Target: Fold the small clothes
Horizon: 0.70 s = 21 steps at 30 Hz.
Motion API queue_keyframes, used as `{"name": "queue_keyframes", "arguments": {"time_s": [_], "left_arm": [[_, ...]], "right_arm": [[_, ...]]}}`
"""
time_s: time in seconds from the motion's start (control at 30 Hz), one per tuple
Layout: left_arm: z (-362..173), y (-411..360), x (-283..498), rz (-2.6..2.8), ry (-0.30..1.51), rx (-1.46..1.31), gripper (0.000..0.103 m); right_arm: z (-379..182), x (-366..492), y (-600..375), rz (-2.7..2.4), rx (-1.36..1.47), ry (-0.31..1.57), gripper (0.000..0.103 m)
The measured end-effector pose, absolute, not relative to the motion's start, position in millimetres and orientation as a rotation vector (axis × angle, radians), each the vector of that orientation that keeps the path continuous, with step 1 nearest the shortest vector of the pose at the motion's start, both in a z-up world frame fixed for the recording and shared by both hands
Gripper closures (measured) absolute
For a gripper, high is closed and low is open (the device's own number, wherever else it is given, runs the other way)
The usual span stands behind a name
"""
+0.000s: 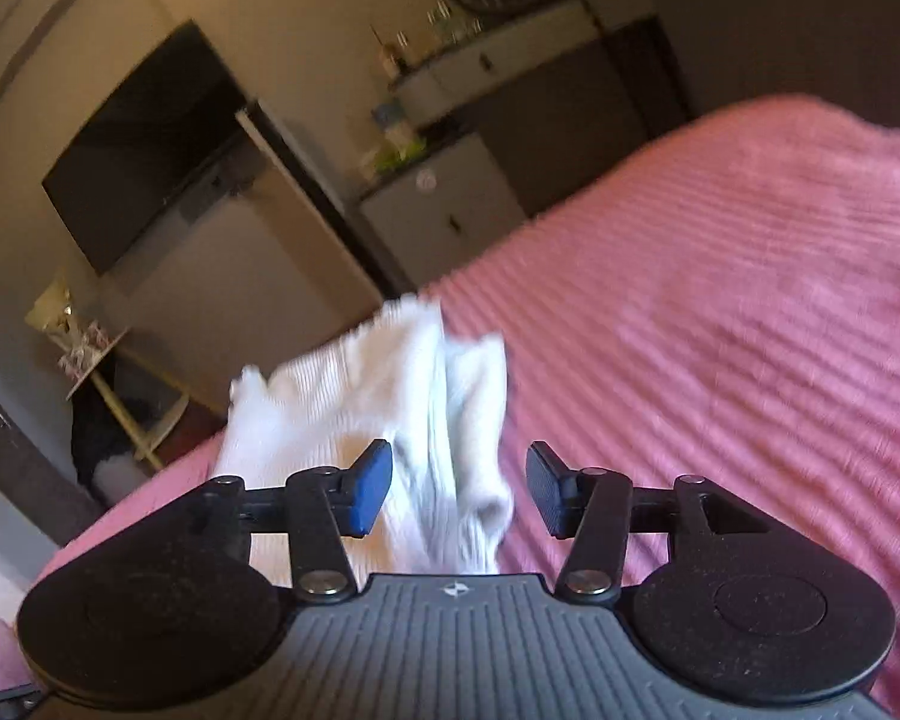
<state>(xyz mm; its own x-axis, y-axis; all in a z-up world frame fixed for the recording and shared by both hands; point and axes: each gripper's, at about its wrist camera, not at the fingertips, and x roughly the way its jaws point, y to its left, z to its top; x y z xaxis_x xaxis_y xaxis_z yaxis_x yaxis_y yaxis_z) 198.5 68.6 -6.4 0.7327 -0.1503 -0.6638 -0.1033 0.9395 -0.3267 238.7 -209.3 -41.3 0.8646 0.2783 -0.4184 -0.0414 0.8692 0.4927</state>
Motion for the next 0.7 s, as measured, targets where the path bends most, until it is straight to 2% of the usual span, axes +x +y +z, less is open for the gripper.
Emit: {"name": "queue_keyframes", "arguments": {"time_s": [0.07,0.13,0.37,0.5,0.6,0.7], "left_arm": [[3.3,70.8,198.0,-0.017,0.707,-0.371,0.023],[8.2,70.2,208.5,-0.012,0.697,-0.392,0.019],[4.2,47.2,273.1,-0.026,0.702,-0.292,0.017],[-7.9,35.8,296.7,-0.018,0.735,-0.243,0.017],[-23.7,28.5,305.6,-0.023,0.768,-0.224,0.015],[-34.9,25.0,305.6,-0.017,0.742,-0.224,0.01]], "right_arm": [[-33.9,242.4,-200.4,0.199,0.42,0.473,0.058],[-31.8,250.9,-183.7,0.24,0.325,0.464,0.066],[-32.9,292.6,-126.7,0.289,0.023,0.472,0.07],[-53.8,313.6,-115.4,0.247,-0.149,0.518,0.072],[-70.1,319.5,-122.6,0.247,-0.169,0.508,0.068],[-81.5,327.0,-142.5,0.25,-0.03,0.512,0.051]]}}
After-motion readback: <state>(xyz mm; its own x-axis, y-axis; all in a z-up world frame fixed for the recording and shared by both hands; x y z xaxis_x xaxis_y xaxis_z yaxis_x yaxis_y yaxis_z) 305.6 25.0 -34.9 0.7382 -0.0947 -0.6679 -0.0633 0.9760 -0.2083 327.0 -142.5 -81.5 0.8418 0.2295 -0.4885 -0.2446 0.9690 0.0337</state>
